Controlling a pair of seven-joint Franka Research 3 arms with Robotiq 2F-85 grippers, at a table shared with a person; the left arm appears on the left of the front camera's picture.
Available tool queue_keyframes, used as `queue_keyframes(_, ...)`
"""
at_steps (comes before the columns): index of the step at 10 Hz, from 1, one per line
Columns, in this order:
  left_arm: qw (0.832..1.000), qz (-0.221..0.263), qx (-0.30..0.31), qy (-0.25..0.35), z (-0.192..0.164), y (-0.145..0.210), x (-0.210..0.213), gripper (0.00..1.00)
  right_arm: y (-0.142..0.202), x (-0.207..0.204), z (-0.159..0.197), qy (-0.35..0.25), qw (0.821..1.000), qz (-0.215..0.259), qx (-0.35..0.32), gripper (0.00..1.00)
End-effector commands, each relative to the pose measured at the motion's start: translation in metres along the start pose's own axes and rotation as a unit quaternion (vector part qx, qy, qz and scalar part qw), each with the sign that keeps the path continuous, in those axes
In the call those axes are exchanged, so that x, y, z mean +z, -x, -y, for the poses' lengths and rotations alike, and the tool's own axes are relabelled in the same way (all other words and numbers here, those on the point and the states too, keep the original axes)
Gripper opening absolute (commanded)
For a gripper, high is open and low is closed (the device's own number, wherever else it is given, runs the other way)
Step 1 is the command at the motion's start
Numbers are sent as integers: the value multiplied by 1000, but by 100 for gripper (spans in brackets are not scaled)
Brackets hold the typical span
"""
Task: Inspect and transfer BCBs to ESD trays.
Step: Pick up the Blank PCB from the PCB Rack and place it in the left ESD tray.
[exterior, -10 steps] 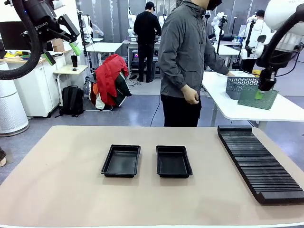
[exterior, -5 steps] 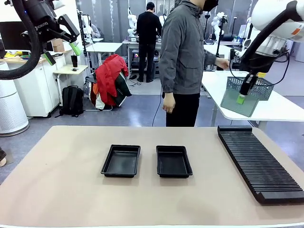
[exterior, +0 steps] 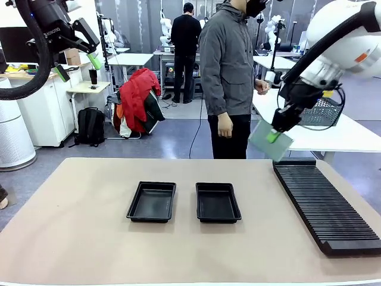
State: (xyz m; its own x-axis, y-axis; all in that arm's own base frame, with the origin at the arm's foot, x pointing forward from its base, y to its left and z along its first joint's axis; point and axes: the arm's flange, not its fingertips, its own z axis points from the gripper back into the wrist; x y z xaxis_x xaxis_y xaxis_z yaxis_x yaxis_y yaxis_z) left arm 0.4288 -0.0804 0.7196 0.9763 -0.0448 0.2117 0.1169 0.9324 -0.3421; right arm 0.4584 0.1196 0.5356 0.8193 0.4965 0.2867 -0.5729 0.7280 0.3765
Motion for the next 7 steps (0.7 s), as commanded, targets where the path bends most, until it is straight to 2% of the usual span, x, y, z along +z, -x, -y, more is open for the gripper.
queue_keyframes(1, 1000, 2, 1, -2, -1, 0, 0, 100, 3, -40, -17, -28, 997, 59, -45, 3)
queue_keyframes(4, 1000, 2, 1, -2, -1, 0, 0, 100, 3, -111, -41, -86, 983, 129, -103, 3)
queue_keyframes(6, 1000, 2, 1, -2, -1, 0, 0, 100, 4, -157, -51, -126, 967, 154, -160, 3)
queue_keyframes(7, 1000, 2, 1, -2, -1, 0, 0, 100, 3, -179, -57, -136, 963, 163, -165, 3)
